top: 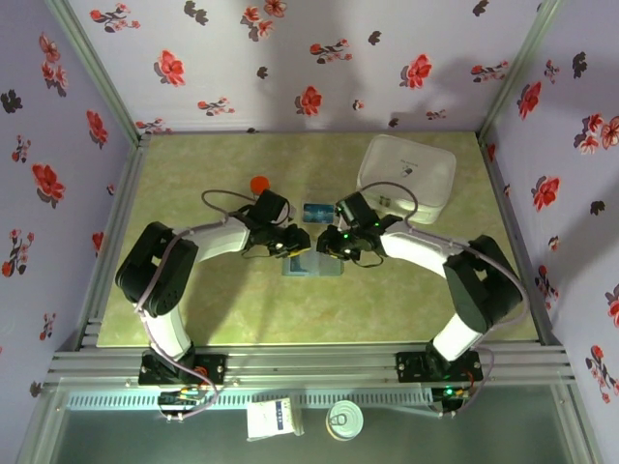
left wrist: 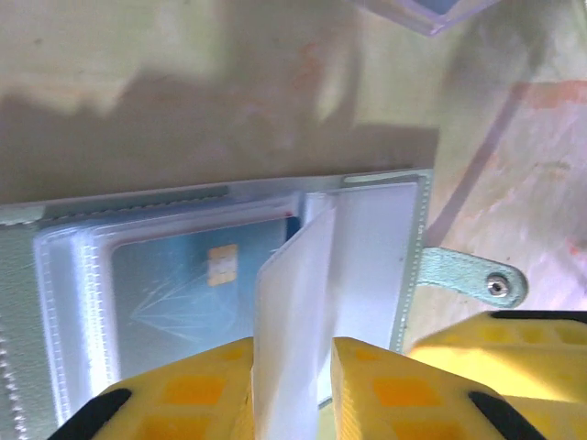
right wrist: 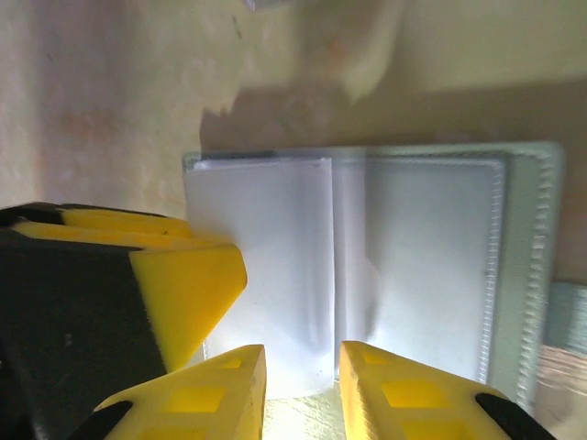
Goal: Take the credit cards out of the card holder
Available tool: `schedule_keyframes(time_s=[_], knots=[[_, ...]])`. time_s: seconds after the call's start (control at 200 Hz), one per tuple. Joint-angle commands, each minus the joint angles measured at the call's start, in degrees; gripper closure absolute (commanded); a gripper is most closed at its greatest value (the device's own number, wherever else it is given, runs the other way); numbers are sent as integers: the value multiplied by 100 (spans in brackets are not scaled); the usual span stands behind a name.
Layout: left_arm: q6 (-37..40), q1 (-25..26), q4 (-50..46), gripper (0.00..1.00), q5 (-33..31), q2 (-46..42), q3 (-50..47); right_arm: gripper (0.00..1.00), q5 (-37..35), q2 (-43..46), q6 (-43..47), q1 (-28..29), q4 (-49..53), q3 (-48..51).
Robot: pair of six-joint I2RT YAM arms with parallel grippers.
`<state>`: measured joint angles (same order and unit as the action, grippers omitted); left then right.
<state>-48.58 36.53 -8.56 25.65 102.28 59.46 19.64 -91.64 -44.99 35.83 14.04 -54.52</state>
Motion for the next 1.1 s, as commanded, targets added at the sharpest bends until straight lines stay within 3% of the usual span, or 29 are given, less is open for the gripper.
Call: schedule_keyframes(time_s=[0.0,0.575,0.81,1.095], knots=[[-69,120,-144,70,105,100,292,71,-264,358,86,-211,299,234],[-108,583,-366,42,217,1071,1344,69,-138,1028,190,-727,481,513],[13,502,-434,41,153,852,1272,69,33,949,108,-722,383,504],[266,37,-622,46,-101,172,636,70,264,553,-62,-546,15,324]])
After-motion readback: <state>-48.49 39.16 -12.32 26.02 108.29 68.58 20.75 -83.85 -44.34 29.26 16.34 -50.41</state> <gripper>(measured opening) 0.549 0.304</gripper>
